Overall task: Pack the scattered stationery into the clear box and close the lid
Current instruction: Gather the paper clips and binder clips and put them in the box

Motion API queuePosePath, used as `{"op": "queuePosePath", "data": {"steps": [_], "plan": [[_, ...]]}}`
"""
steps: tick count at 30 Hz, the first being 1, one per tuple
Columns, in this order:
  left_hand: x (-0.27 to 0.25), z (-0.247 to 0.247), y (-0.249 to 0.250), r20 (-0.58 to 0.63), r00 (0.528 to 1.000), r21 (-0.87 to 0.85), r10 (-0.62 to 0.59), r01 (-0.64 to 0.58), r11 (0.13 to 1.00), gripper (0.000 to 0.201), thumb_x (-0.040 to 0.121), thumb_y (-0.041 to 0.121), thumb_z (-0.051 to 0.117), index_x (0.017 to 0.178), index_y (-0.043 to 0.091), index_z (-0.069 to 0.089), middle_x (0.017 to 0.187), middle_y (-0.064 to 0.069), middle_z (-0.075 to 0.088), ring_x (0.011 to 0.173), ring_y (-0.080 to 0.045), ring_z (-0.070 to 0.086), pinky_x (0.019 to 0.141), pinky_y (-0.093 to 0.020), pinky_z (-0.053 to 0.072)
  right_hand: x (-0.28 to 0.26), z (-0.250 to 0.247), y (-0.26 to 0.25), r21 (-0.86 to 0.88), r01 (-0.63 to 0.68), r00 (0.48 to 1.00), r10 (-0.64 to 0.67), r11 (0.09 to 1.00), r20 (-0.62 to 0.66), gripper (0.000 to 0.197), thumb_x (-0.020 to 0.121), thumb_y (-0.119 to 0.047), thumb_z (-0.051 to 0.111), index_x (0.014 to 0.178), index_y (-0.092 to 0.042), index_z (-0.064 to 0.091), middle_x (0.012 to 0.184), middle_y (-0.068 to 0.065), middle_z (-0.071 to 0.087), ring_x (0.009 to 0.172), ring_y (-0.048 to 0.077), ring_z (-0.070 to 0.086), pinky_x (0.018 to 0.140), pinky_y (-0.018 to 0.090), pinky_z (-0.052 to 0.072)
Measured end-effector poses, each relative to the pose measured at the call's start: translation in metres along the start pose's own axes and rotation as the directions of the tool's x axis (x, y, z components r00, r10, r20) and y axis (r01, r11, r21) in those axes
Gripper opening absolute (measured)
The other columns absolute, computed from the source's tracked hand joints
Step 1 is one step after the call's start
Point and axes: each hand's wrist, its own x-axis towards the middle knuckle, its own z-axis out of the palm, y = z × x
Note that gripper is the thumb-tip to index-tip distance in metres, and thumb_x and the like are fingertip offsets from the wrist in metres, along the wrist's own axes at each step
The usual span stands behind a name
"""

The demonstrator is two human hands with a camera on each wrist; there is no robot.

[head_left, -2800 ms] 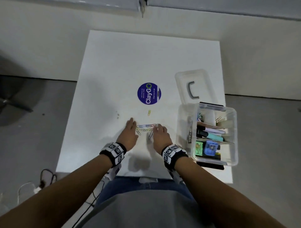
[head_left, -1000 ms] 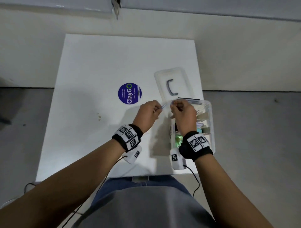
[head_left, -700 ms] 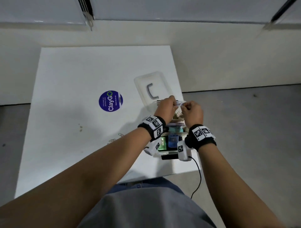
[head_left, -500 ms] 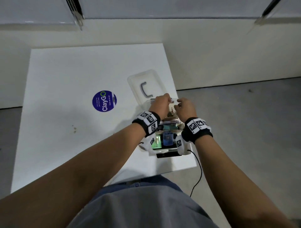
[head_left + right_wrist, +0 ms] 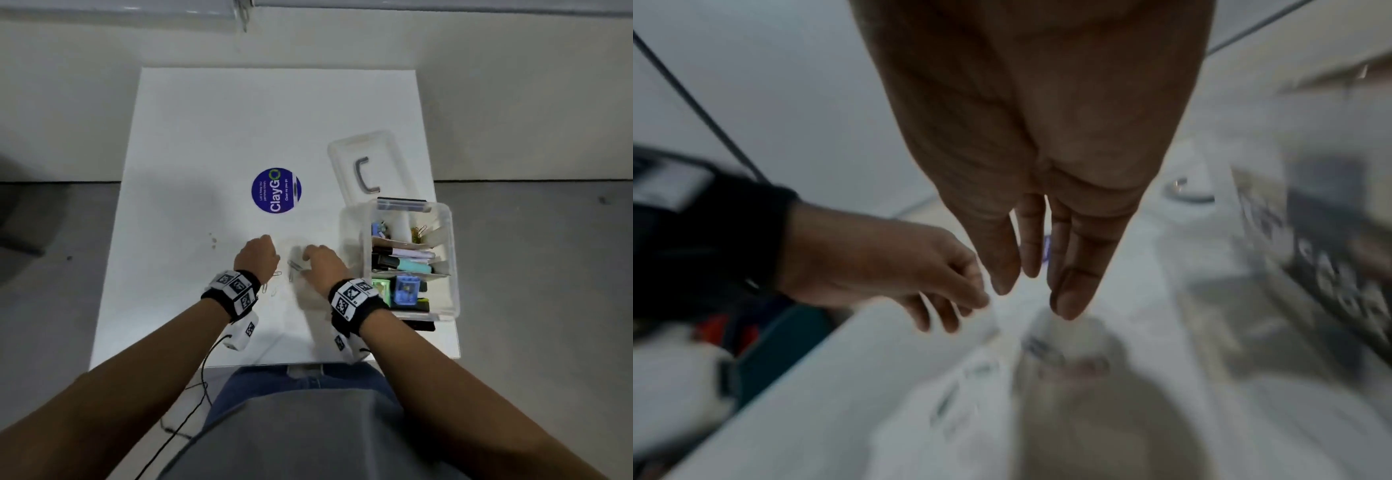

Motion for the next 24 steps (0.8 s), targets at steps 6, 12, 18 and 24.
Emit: {"op": "queuePosePath", "data": {"steps": [6,12,18,24], "plan": [[-0.023,0.034,-0.043,0.063,0.998,-0.012,-0.027,0.028,1.000,0.032,0.089,0.022,0.062,0.114,0.006,0.050,0.117,-0.012,0.054,0.102,-0.031,0.059,0.082,-0.039,0.047,0.016,0.047,0.011,-0.244,0.007,1.000,-0.007,0.970,0.000,0.047,0.088,-0.001,0.049,0.134,-0.007,0.039,0.130,0.018,0.041,0.114,0.036,0.049,0.082,0.044,0.049],[-0.013,0.044,-0.043,-0.009,0.981,-0.001,0.196,-0.196,0.981,0.020,0.091,0.012,0.056,0.110,0.009,0.053,0.111,-0.012,0.052,0.094,-0.030,0.056,0.075,-0.041,0.050,0.038,0.056,0.008,-0.317,0.096,0.993,-0.111,0.944,-0.031,0.030,0.089,-0.003,0.051,0.119,-0.006,0.051,0.118,0.014,0.049,0.107,0.032,0.052,0.074,0.041,0.051],[-0.003,0.041,-0.049,0.045,0.953,0.017,0.300,-0.301,0.953,0.011,0.092,0.005,0.054,0.101,0.001,0.055,0.108,-0.018,0.054,0.098,-0.033,0.052,0.080,-0.037,0.042,0.049,0.058,0.006,-0.323,0.097,0.987,-0.132,0.941,-0.089,0.024,0.091,-0.001,0.044,0.113,-0.004,0.055,0.115,0.014,0.054,0.105,0.032,0.054,0.072,0.039,0.046],[-0.007,0.040,-0.059,0.030,0.962,-0.081,0.273,-0.270,0.959,0.017,0.087,0.002,0.055,0.104,0.003,0.052,0.106,-0.014,0.056,0.091,-0.032,0.055,0.078,-0.041,0.046,0.053,0.048,0.007,0.356,-0.142,0.946,0.232,0.924,-0.227,0.005,0.086,-0.006,0.051,0.082,-0.009,0.051,0.084,0.010,0.061,0.075,0.027,0.058,0.065,0.033,0.047]]}}
